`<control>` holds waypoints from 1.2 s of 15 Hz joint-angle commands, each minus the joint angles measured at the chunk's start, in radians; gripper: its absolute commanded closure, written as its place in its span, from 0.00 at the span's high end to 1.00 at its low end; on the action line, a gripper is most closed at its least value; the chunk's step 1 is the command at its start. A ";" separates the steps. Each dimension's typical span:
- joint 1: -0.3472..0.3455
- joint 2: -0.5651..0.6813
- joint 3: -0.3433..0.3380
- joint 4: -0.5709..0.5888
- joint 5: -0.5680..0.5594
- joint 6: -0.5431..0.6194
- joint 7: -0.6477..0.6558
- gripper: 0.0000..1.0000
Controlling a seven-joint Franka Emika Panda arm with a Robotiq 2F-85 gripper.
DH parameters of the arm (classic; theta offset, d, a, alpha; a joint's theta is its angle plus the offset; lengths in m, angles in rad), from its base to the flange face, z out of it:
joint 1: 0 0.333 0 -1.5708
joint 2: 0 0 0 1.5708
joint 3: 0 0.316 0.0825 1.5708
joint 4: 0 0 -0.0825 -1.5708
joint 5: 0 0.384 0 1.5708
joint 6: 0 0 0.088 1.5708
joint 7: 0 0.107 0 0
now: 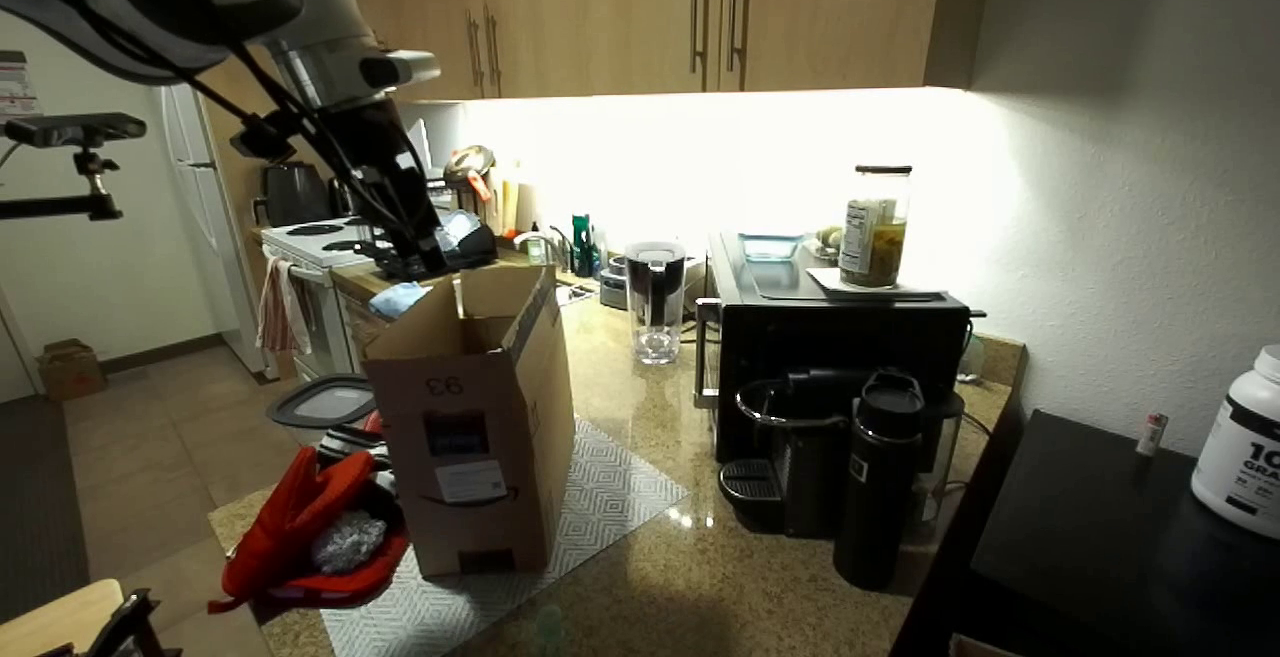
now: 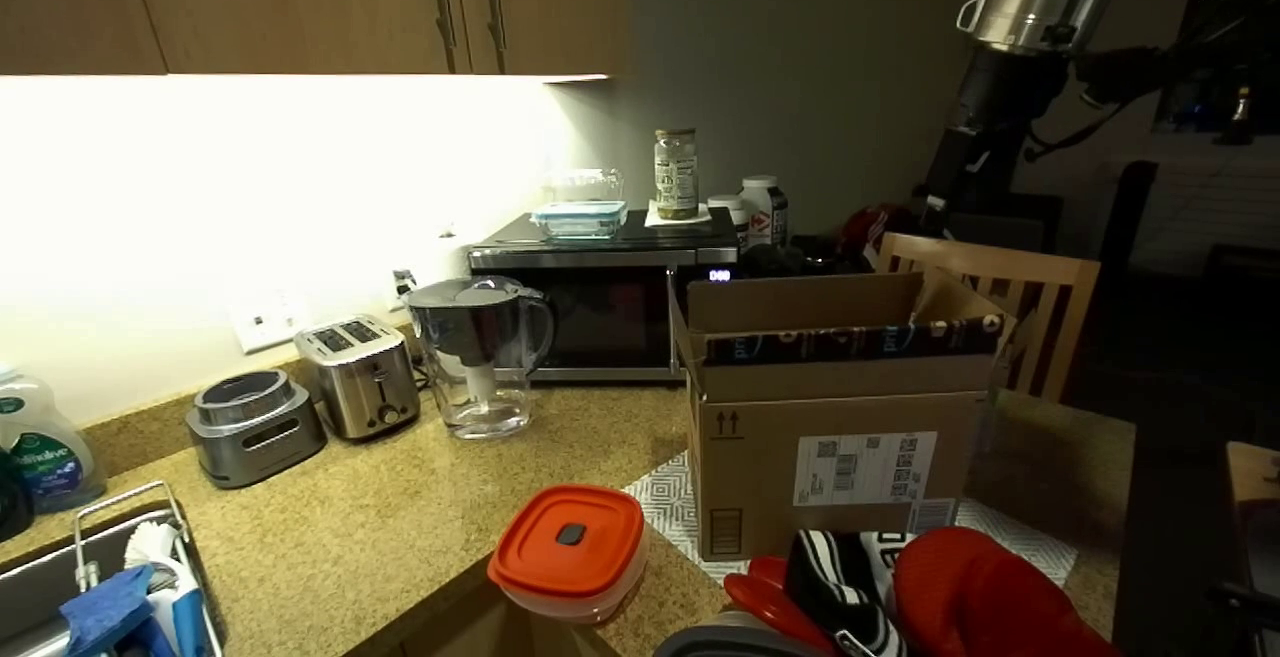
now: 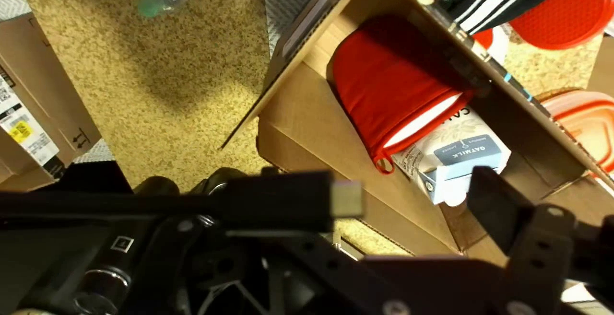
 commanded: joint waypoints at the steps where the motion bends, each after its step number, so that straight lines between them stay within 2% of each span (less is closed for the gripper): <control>1: -0.015 0.037 0.034 0.037 -0.002 0.005 0.088 1.00; 9: -0.027 0.075 0.050 0.079 -0.008 0.013 0.221 1.00; 13: -0.020 0.073 0.054 0.080 -0.010 0.020 0.243 1.00; 18: -0.007 0.064 0.046 0.074 0.002 0.013 0.212 1.00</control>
